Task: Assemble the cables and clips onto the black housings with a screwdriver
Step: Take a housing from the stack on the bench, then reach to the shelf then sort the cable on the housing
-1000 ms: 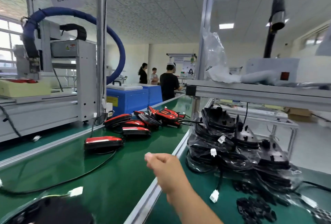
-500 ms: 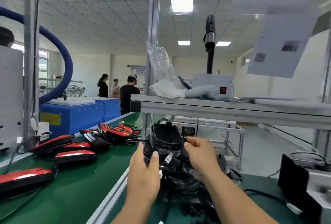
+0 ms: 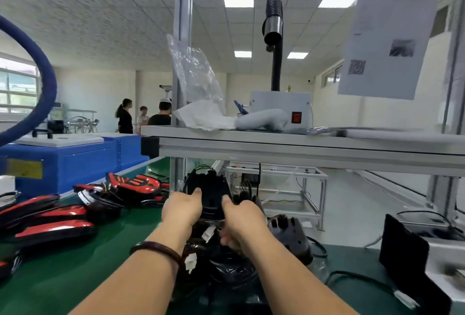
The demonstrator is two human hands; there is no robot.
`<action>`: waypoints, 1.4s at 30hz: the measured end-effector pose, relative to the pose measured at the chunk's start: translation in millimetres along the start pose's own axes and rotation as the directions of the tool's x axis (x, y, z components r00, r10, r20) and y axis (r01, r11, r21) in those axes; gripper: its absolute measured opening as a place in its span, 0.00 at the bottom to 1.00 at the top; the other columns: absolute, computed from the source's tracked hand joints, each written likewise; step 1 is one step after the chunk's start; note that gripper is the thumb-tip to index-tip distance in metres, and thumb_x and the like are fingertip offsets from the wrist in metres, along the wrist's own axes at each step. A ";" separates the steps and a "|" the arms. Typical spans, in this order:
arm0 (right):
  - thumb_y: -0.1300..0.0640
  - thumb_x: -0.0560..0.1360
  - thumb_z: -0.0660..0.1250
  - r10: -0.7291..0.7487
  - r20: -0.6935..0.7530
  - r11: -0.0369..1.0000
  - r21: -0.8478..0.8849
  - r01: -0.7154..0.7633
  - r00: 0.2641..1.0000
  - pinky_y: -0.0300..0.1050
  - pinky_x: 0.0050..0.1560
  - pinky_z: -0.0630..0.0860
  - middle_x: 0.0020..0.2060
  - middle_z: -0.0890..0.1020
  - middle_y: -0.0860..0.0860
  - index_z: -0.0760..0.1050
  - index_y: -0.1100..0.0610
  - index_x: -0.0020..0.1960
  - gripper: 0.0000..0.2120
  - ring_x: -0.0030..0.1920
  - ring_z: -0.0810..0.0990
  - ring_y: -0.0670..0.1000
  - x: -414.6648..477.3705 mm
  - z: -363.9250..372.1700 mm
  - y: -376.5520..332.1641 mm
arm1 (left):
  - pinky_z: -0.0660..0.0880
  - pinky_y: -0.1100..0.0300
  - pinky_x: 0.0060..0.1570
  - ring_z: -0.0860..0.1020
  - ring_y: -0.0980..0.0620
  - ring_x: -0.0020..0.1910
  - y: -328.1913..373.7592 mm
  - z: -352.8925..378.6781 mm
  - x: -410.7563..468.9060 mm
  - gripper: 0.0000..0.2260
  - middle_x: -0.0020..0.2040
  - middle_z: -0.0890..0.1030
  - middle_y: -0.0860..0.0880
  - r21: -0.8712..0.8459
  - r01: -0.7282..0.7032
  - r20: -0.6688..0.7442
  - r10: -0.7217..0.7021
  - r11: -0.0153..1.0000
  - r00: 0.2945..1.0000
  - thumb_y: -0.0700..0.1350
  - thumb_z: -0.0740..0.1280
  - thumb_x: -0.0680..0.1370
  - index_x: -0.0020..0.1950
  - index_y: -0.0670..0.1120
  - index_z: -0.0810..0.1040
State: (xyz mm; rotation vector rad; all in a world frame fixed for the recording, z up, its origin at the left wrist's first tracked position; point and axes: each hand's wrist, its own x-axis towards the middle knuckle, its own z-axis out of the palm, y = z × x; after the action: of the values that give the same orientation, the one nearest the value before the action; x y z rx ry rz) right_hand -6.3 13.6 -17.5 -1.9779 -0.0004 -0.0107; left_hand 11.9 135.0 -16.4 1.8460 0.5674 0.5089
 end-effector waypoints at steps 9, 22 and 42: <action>0.48 0.77 0.67 0.006 0.022 0.936 0.353 -0.014 1.000 0.47 0.37 0.83 0.46 0.81 0.60 0.69 0.60 0.50 0.16 0.33 0.84 0.54 -19.6 3.5 -9.2 | 0.69 0.52 0.60 0.73 0.46 0.57 1.7 -24.4 -19.2 0.21 0.60 0.76 0.46 -0.357 -0.073 0.002 0.079 0.931 0.997 0.52 0.64 0.79 0.67 0.42 0.72; 0.27 0.56 0.68 -0.196 -0.173 0.917 0.317 0.243 0.965 0.41 0.35 0.75 0.33 0.81 0.50 0.78 0.48 0.44 0.29 0.32 0.79 0.48 -154.7 -38.4 32.4 | 0.78 0.45 0.53 0.83 0.47 0.49 -33.2 -74.5 -157.6 0.06 0.49 0.85 0.51 -0.657 -0.019 0.047 0.066 0.754 0.997 0.50 0.65 0.79 0.49 0.52 0.82; 0.54 0.73 0.69 -0.239 -0.191 0.501 0.816 0.290 0.952 0.55 0.51 0.81 0.54 0.84 0.55 0.72 0.55 0.65 0.21 0.53 0.83 0.57 -226.6 -133.9 66.6 | 0.73 0.63 0.59 0.78 0.52 0.56 -48.5 -45.2 -260.9 0.15 0.57 0.82 0.47 -0.547 -0.275 0.609 0.601 0.791 0.518 0.45 0.70 0.75 0.61 0.45 0.78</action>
State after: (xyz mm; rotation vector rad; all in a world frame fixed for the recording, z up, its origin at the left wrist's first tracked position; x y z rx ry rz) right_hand -233.5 -134.7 -27.3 -0.9646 -0.2408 -0.2296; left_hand -228.8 25.6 -67.0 1.5981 -0.6020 0.0989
